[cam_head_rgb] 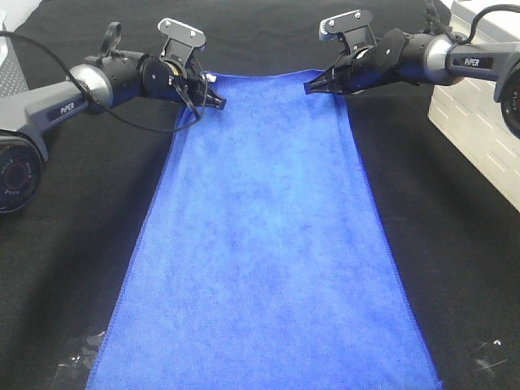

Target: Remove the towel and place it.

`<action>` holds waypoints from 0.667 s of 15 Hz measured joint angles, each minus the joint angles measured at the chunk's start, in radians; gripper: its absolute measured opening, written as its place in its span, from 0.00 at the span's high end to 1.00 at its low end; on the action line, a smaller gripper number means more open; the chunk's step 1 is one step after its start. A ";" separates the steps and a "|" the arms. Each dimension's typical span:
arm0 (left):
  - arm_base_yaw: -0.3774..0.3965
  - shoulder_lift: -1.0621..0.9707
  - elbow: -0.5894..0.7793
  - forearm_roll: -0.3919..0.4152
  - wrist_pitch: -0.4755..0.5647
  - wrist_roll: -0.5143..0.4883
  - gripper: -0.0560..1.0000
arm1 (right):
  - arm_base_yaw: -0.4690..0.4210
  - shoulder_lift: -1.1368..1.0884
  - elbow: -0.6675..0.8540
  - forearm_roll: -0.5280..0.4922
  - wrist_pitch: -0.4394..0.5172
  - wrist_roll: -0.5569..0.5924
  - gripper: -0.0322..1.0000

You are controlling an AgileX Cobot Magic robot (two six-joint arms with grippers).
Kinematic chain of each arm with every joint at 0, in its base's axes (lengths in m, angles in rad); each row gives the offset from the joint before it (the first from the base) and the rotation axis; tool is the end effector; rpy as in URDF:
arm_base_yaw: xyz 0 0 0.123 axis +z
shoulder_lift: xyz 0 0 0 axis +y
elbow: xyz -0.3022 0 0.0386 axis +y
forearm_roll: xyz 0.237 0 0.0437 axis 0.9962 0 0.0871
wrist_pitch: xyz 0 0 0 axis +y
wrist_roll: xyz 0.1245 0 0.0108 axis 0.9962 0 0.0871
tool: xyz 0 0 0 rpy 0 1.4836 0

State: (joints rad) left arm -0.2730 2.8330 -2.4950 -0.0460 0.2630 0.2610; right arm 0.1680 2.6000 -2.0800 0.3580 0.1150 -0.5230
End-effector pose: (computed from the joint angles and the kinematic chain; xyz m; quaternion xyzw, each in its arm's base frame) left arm 0.6222 -0.1758 0.0792 0.2122 0.8370 -0.0194 0.5040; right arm 0.6038 0.1075 0.1015 -0.1549 0.8562 0.0177 0.4925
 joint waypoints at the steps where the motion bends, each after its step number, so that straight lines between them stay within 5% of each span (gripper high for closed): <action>1: 0.000 0.004 0.000 0.000 -0.003 0.000 0.94 | 0.000 0.003 0.000 0.001 -0.003 -0.001 0.96; 3: 0.000 0.004 0.000 -0.001 -0.013 -0.001 0.94 | 0.000 0.020 0.000 0.005 -0.010 -0.002 0.92; 6: 0.000 0.004 0.000 -0.003 -0.023 -0.001 0.88 | -0.001 0.023 0.000 0.013 -0.012 -0.002 0.68; 8: 0.000 0.004 0.000 -0.003 -0.025 -0.001 0.68 | -0.005 0.023 0.000 0.036 -0.010 -0.002 0.46; 10: 0.000 0.004 0.000 -0.001 -0.029 -0.002 0.36 | -0.017 0.023 0.000 0.046 0.026 -0.003 0.37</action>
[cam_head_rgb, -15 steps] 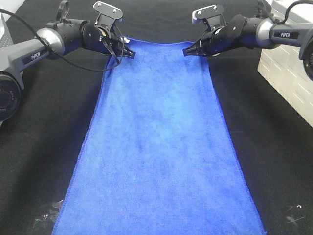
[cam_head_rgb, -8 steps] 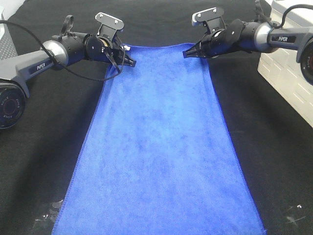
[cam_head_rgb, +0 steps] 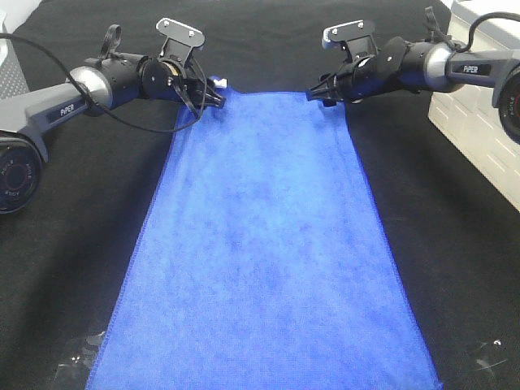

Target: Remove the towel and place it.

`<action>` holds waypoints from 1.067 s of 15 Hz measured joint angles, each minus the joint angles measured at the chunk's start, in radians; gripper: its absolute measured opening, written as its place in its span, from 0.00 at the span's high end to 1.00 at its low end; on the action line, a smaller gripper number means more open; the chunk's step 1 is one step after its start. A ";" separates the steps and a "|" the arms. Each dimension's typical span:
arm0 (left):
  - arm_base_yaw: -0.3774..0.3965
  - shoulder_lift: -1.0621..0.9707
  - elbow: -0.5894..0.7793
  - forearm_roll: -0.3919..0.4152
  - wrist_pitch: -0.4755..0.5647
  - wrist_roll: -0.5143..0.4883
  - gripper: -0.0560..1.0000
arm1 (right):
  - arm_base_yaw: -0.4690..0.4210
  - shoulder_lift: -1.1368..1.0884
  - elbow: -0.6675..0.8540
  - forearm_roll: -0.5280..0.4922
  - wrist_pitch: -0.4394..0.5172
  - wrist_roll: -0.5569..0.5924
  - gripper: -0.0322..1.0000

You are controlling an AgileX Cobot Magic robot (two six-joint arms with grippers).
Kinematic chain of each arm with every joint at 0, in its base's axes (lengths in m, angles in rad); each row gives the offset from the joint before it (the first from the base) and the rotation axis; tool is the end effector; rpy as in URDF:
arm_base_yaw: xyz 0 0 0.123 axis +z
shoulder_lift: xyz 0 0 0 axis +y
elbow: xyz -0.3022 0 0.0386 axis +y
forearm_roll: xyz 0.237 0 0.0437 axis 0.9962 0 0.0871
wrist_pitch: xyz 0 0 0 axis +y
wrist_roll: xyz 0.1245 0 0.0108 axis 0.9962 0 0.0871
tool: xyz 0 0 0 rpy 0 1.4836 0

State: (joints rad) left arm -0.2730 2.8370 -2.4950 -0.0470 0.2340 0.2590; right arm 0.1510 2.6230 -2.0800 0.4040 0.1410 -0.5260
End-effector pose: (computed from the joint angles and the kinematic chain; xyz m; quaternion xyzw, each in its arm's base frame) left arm 0.6237 -0.1761 0.0798 0.2091 0.8312 -0.0200 0.5147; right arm 0.6030 0.0988 0.0852 -0.1344 0.8706 0.0303 0.4724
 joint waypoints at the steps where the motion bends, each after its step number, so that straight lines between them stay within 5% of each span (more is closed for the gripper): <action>1: 0.000 0.000 0.000 0.009 0.000 0.000 0.24 | -0.006 0.000 0.000 0.000 0.019 0.000 0.36; 6: 0.003 -0.022 0.000 0.055 0.087 -0.003 0.19 | -0.009 -0.050 0.000 0.001 0.065 -0.010 0.35; 9: 0.003 -0.075 0.000 0.054 0.262 -0.012 0.19 | -0.009 -0.113 0.000 -0.001 0.176 -0.011 0.35; 14: 0.003 -0.244 -0.002 0.053 0.843 -0.118 0.19 | -0.009 -0.295 0.000 -0.004 0.686 0.076 0.35; 16: 0.005 -0.329 -0.002 0.053 0.969 -0.183 0.19 | -0.009 -0.403 -0.001 -0.023 0.964 0.205 0.35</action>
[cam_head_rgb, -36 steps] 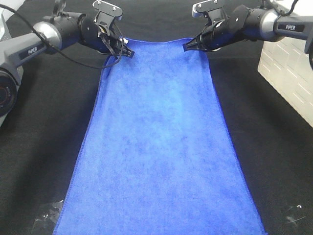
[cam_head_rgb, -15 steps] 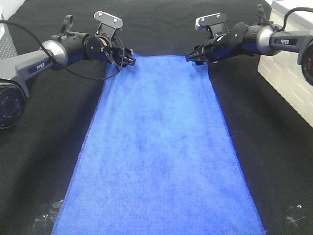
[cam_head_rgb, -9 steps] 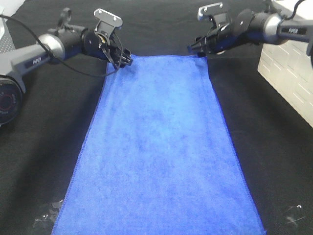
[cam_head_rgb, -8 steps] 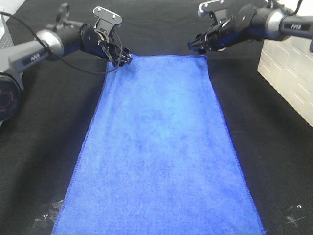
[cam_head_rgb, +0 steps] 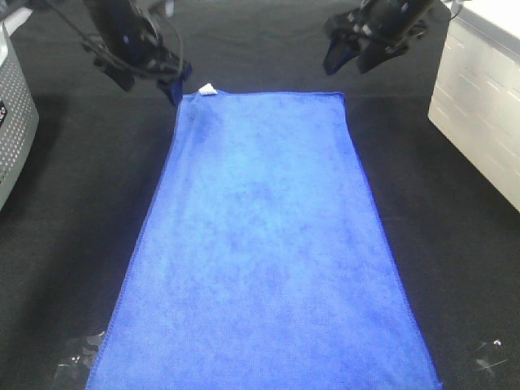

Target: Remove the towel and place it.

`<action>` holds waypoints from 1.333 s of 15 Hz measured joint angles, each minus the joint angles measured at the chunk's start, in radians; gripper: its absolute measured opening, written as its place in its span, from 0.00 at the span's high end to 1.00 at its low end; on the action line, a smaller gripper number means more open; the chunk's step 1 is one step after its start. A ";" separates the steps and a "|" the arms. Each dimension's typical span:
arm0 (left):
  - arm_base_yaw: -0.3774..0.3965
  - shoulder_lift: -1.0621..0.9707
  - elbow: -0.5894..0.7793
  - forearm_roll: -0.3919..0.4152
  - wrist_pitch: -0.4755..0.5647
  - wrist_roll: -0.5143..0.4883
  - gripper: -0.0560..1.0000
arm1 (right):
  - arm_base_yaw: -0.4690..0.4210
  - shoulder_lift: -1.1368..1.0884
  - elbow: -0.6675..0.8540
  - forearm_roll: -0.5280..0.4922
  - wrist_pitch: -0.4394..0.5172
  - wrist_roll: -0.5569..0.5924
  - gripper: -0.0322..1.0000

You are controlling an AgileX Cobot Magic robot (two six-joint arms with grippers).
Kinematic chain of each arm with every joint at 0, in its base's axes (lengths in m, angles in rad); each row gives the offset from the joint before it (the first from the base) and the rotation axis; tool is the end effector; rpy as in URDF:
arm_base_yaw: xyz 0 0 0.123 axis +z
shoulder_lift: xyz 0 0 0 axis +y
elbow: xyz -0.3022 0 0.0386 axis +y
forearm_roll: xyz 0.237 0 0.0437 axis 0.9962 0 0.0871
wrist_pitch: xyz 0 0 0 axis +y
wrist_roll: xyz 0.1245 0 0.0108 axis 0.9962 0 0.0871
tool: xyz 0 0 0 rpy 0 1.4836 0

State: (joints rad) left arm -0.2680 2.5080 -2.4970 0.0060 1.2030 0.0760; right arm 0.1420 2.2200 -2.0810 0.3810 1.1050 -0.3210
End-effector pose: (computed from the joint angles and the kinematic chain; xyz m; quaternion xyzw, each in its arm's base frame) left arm 0.5378 -0.1469 0.1990 0.1674 0.9610 -0.0181 0.2194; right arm 0.4939 0.1126 0.2444 -0.1733 0.9464 0.1643 0.2174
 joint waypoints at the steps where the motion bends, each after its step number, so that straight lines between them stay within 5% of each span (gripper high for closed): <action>1: 0.000 -0.016 0.000 0.000 0.001 -0.019 0.19 | 0.000 -0.040 0.000 -0.012 0.076 0.042 0.35; 4: 0.002 -0.106 0.000 0.000 0.009 -0.089 0.19 | 0.001 -0.141 -0.001 -0.060 0.110 0.146 0.35; 11: 0.064 -0.231 0.015 -0.006 0.013 -0.060 0.19 | -0.035 -0.241 -0.001 -0.132 0.112 0.230 0.35; 12: 0.165 -0.307 0.091 -0.006 0.012 -0.059 0.19 | -0.098 -0.260 -0.001 -0.133 0.113 0.233 0.35; 15: 0.287 -0.411 0.246 0.002 0.015 -0.059 0.19 | -0.140 -0.273 -0.001 -0.158 0.113 0.241 0.35; 20: 0.314 -0.613 0.456 0.003 0.016 -0.030 0.19 | -0.137 -0.411 0.109 -0.144 0.112 0.249 0.35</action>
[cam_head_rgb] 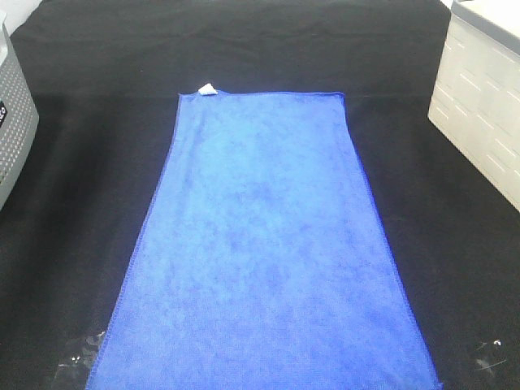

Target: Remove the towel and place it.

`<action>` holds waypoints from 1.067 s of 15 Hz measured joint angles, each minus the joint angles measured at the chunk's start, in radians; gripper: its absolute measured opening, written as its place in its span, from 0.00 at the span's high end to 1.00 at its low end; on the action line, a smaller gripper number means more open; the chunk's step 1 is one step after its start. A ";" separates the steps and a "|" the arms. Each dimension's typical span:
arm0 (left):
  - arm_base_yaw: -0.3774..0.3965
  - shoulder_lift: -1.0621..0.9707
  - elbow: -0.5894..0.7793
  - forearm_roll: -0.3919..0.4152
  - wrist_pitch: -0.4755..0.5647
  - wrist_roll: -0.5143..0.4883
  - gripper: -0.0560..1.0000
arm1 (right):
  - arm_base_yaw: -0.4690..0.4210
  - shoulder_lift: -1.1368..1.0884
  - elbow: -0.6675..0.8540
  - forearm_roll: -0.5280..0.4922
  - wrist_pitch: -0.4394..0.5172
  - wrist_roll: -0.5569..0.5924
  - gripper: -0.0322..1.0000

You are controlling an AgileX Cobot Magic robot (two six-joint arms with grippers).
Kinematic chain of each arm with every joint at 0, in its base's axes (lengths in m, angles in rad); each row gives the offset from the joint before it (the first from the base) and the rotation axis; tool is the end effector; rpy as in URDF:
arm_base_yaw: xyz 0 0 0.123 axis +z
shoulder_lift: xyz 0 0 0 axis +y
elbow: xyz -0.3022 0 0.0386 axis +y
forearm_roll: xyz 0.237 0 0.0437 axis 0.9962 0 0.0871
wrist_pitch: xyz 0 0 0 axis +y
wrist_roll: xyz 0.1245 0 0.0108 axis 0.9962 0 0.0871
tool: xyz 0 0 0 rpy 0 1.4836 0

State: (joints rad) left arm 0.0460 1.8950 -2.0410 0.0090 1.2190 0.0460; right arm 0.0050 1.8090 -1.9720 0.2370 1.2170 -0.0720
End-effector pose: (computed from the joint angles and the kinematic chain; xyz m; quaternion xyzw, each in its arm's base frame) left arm 0.4294 0.0208 0.3706 0.0003 0.9575 0.0177 0.2878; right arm 0.4055 0.0296 0.3894 -0.0304 0.9476 0.1081 0.2991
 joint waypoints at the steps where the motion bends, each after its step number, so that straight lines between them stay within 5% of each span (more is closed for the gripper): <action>1: 0.000 -0.050 0.078 0.000 0.000 0.000 0.19 | 0.000 -0.071 0.081 -0.003 0.000 0.000 0.35; 10: 0.000 -0.660 0.741 0.007 -0.047 -0.027 0.22 | 0.000 -0.881 0.867 -0.029 0.003 -0.025 0.35; 16: 0.000 -1.074 1.052 0.053 -0.157 -0.031 0.22 | 0.000 -1.321 1.055 -0.036 0.005 -0.071 0.35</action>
State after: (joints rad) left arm 0.0460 0.8210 -0.9890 0.0620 1.0620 0.0150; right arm 0.0050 0.4880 -0.9170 0.2010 1.2220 -0.1430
